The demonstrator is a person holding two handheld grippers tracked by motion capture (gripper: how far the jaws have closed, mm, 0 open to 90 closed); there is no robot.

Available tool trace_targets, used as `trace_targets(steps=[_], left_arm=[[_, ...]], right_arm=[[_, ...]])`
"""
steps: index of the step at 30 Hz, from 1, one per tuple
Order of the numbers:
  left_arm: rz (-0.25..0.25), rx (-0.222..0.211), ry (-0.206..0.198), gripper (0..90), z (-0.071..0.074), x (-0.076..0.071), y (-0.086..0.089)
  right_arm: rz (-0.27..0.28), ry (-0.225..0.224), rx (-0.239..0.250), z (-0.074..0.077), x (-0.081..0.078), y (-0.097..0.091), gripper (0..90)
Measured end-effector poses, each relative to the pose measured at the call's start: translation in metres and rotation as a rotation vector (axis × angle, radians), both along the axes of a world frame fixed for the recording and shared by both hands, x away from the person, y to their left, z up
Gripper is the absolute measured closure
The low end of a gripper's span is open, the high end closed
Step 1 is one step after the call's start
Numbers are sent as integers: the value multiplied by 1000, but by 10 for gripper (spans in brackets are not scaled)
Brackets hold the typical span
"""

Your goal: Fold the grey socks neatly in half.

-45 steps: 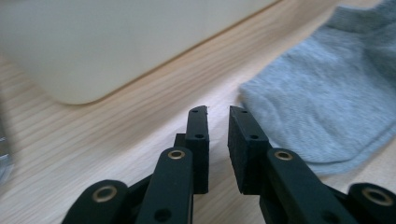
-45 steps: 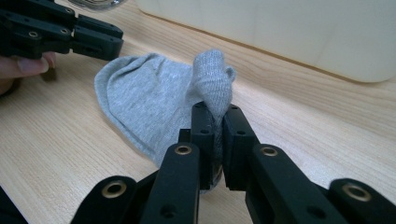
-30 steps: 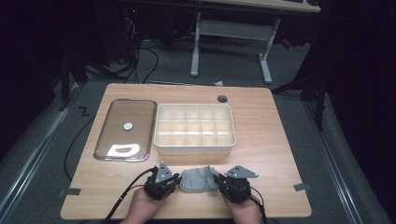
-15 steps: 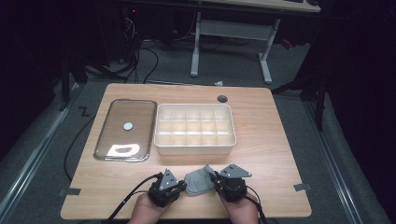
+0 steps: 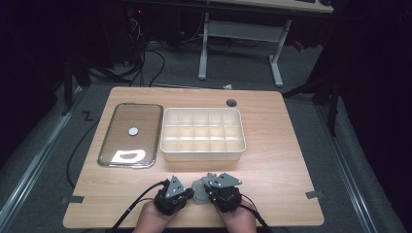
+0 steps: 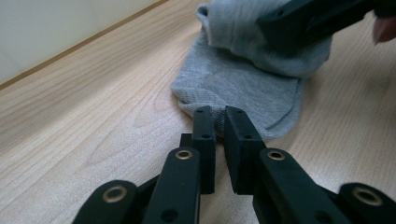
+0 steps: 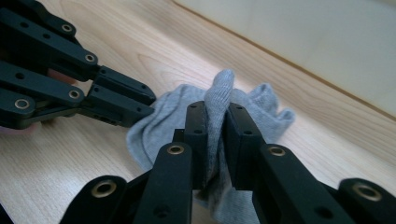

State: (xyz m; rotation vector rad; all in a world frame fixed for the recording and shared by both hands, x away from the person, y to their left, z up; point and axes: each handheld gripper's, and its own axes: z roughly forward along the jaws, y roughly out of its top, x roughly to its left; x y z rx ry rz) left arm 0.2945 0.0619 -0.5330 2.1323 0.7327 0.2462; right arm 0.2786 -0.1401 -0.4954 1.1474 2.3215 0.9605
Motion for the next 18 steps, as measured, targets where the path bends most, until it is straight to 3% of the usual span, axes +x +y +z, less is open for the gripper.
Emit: trace_targets(steps=[9,15,18], left_arm=[[-6,0,2,863,0,0,0],[-6,-2,4,868,0,0,0],[-7,-1,3,868,0,0,0]], right_arm=[[27,12,-8,-6,1,14,842],[31,-27,8,3,-1,18,850],[37,-10,-15,-3,1,21,849]])
